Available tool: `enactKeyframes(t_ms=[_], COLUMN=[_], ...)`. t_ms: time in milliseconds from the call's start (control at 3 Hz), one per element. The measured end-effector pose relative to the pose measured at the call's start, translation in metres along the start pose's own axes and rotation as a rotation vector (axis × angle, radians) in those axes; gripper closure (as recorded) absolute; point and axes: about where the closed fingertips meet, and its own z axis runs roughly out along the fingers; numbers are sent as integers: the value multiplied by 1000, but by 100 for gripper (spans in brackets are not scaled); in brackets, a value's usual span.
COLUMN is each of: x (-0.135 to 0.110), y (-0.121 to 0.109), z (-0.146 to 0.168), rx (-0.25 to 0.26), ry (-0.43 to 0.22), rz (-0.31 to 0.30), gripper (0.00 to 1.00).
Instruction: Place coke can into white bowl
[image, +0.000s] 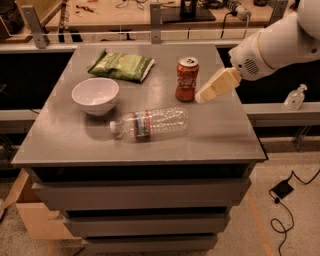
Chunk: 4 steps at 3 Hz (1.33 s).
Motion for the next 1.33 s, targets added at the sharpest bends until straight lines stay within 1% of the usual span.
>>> enactKeyframes(t_ms=[333,1000,1333], x=[-10,-32,-37], y=[-12,-12,-11], z=[15,35,46], rx=[17,12,18], ry=[-42,-81,-82], rz=[20,34,53], gripper=[0,0,0])
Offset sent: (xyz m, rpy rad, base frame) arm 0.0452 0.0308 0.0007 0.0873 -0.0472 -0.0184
